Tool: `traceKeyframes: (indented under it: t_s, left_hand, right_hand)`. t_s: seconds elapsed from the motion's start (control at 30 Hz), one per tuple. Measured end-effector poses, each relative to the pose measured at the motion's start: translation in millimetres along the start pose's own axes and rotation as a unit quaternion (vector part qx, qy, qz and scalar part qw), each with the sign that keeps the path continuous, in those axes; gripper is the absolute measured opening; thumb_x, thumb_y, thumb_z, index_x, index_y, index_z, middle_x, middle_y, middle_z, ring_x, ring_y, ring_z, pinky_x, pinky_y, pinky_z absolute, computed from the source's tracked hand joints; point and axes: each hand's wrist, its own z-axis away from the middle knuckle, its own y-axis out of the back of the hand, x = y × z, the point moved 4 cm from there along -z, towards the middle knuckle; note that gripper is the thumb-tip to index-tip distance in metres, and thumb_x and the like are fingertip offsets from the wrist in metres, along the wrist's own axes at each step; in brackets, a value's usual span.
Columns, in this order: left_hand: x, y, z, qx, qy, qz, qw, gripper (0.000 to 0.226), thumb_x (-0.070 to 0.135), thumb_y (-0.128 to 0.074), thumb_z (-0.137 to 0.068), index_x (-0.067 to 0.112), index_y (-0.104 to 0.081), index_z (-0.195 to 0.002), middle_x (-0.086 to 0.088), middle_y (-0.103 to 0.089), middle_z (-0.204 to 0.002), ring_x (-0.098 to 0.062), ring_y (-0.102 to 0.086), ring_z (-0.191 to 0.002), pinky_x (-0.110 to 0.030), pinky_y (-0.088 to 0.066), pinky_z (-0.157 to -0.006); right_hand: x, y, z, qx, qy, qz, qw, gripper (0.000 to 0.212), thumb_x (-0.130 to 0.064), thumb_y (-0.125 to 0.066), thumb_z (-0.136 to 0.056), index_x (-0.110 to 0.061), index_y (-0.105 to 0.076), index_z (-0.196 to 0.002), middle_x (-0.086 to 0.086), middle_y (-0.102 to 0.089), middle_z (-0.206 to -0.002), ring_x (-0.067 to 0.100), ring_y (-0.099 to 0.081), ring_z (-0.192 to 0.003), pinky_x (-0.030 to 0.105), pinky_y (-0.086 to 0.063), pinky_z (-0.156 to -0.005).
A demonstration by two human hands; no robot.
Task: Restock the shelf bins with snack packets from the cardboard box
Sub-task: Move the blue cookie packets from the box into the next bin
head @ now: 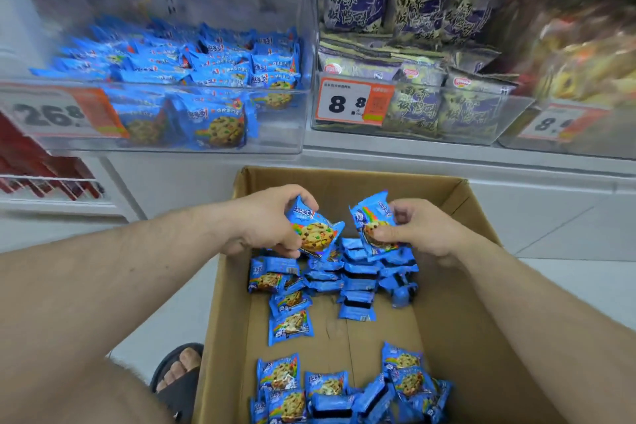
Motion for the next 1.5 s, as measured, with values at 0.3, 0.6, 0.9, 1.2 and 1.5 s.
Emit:
traceKeyframes:
  t_s: [0.3,0.6,0.9,1.2,1.5]
  left_hand:
    - [28,-4,39,-0.139,-0.072,0.147,0.977,0.073,-0.011,-0.073,-0.054,0.008,-0.05,-0.121,-0.012,-0.065,-0.111,-0.025,-0.065,-0.1,-0.037,-0.055,-0.085]
    - [55,16,65,-0.05,-0.185,0.095,0.977,0.065,-0.004,-0.075,-0.056,0.021,-0.055,-0.113,-0.016,-0.062,-0.106,-0.019,-0.063,-0.087,-0.038,-0.057,-0.07]
    - [73,54,92,0.003,-0.236,0.098,0.967,0.088,-0.007,-0.075,-0.057,0.025,-0.044,-0.132,-0.01,-0.068,-0.106,-0.03,-0.066,-0.097,-0.054,-0.05,-0.092]
    - [84,109,105,0.306,-0.275,0.126,0.903,0.045,0.002,-0.075,-0.075,0.028,-0.055,-0.106,0.005,-0.063,-0.105,-0.011,-0.06,-0.077,-0.021,-0.049,-0.065]
    - [78,137,91,0.486,-0.161,-0.321,0.797,0.028,0.029,-0.061,-0.081,0.034,-0.064,-0.109,0.014,-0.063,-0.117,-0.013,-0.05,-0.118,-0.034,-0.029,-0.098]
  right_hand:
    - [-111,-46,47,-0.043,0.143,0.051,0.987,0.031,-0.02,-0.086,-0.058,-0.012,-0.065,-0.08,0.003,-0.064,-0.073,0.016,-0.055,-0.067,0.029,-0.046,-0.062]
    - [-162,-54,56,0.074,0.201,0.229,0.949,0.046,-0.021,-0.091,-0.062,-0.025,-0.059,-0.094,-0.012,-0.054,-0.083,-0.006,-0.046,-0.061,0.012,-0.034,-0.059]
    - [-218,-71,62,0.023,0.224,0.35,0.909,0.071,-0.046,-0.085,-0.059,-0.036,-0.054,-0.122,-0.018,-0.065,-0.107,-0.005,-0.06,-0.097,0.024,-0.05,-0.088]
    - [-315,-76,44,0.179,0.222,0.618,0.733,0.038,-0.038,-0.071,-0.071,-0.024,-0.056,-0.102,-0.001,-0.065,-0.093,0.026,-0.061,-0.088,0.036,-0.052,-0.073]
    - [-347,-119,-42,0.122,0.145,0.808,0.558,0.017,-0.01,-0.063,-0.082,-0.022,-0.058,-0.094,0.002,-0.062,-0.1,0.026,-0.058,-0.087,0.032,-0.037,-0.071]
